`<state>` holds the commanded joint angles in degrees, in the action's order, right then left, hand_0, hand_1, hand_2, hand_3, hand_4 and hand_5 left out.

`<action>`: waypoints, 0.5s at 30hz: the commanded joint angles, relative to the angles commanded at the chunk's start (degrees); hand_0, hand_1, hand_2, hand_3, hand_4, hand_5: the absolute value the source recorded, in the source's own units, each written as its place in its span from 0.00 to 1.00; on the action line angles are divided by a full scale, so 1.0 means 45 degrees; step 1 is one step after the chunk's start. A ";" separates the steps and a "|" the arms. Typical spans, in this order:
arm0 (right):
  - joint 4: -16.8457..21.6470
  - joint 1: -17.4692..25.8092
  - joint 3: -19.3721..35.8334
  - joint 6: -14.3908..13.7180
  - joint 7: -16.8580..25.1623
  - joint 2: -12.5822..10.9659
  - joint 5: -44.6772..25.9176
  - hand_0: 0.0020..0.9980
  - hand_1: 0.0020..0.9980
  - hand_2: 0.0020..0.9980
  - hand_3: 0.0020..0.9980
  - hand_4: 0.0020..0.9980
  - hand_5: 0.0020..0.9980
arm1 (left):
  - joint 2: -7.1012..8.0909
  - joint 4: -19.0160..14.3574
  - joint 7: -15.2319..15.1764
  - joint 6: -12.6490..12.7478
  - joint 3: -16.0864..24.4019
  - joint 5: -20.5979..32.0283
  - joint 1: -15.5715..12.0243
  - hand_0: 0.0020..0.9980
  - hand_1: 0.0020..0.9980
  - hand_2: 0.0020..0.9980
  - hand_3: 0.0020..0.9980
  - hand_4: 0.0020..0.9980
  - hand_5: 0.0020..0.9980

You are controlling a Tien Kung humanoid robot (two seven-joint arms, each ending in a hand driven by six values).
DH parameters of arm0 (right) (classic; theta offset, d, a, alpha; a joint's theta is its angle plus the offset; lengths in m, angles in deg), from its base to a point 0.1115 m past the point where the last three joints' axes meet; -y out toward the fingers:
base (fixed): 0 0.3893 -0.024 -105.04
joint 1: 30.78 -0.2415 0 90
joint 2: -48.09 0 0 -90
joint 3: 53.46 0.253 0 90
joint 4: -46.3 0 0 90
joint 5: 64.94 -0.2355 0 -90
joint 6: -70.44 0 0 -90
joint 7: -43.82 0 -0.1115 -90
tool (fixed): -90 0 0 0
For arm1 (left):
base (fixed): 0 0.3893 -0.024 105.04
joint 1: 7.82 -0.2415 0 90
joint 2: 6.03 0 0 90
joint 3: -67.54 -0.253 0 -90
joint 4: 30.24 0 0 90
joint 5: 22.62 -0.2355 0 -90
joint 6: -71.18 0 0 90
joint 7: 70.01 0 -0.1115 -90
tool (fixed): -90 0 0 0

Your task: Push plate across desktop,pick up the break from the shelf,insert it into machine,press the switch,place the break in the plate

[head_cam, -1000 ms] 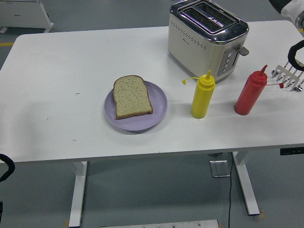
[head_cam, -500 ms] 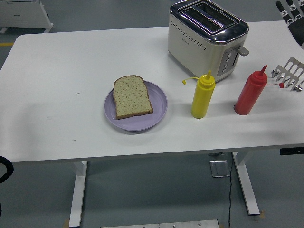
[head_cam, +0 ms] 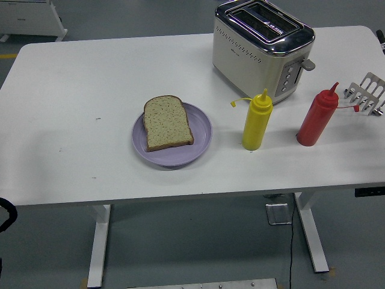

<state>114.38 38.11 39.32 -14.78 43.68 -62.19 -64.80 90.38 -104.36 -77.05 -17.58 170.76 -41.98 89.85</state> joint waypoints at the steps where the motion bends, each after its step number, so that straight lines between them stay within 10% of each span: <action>1: 0.0075 0.0179 0.0173 0.0029 -0.0012 0.0097 0.0040 0.87 0.81 0.81 0.82 0.39 0.58 | -0.0001 -0.0008 0.0003 -0.0004 0.0004 -0.0001 0.0002 0.83 0.88 0.90 0.82 0.65 1.00; 15: 0.0670 0.1732 0.1465 0.0301 -0.0191 0.1001 0.0355 0.87 0.81 0.81 0.81 0.39 0.56 | -0.0017 -0.0064 -0.0003 -0.0022 0.0029 0.0011 0.0053 0.83 0.88 0.90 0.82 0.65 1.00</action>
<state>117.39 45.90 45.91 -13.43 42.82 -57.68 -63.20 90.31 -104.65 -77.06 -17.68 170.89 -41.93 90.08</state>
